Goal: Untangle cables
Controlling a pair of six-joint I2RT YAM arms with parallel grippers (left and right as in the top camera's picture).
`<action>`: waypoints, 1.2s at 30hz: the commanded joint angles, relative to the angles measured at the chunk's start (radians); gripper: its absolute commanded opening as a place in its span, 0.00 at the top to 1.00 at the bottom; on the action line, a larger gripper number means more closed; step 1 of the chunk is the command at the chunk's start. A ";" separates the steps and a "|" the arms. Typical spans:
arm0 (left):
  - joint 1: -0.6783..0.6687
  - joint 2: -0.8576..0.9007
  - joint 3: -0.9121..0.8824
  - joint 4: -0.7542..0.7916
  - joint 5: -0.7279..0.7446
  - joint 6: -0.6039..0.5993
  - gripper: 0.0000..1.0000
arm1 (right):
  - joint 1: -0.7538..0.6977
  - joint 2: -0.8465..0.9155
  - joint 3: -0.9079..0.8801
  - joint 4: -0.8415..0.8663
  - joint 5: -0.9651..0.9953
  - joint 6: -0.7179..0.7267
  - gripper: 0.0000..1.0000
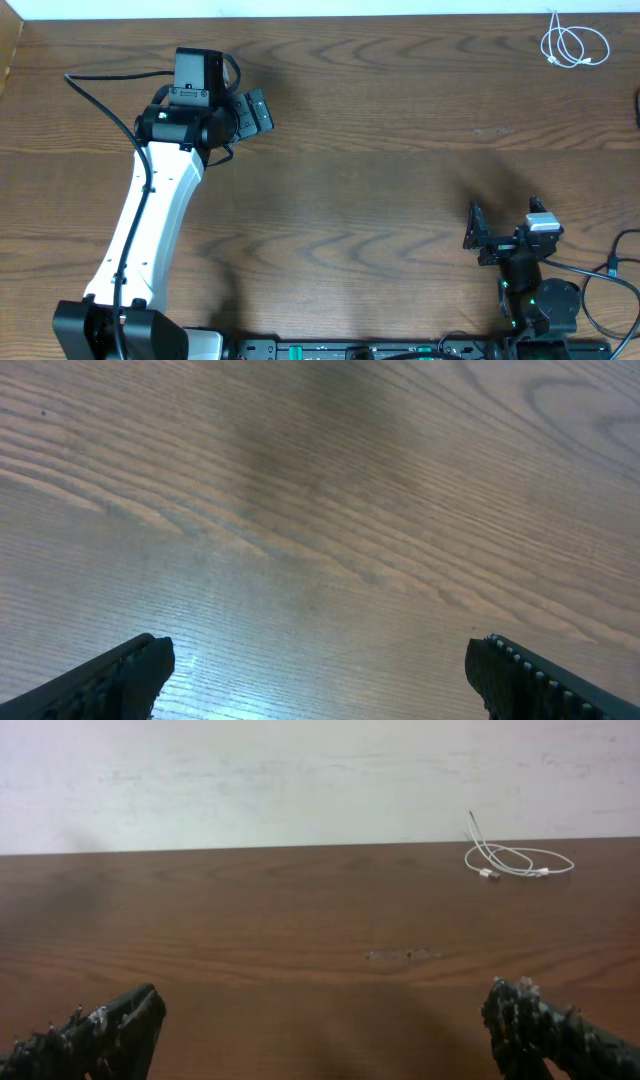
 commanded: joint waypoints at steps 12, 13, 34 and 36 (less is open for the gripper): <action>0.003 -0.003 0.002 -0.005 -0.048 0.002 0.01 | 0.004 -0.005 -0.001 -0.005 0.008 0.009 0.01; 0.003 -0.013 0.002 -0.008 -0.085 0.002 0.01 | 0.004 -0.005 -0.001 -0.005 0.008 0.009 0.01; 0.067 -0.968 -0.939 0.775 -0.159 0.187 0.01 | 0.004 -0.005 -0.001 -0.005 0.008 0.009 0.01; 0.074 -1.059 -1.023 0.792 -0.158 0.187 0.01 | 0.004 -0.005 -0.001 -0.005 0.008 0.009 0.01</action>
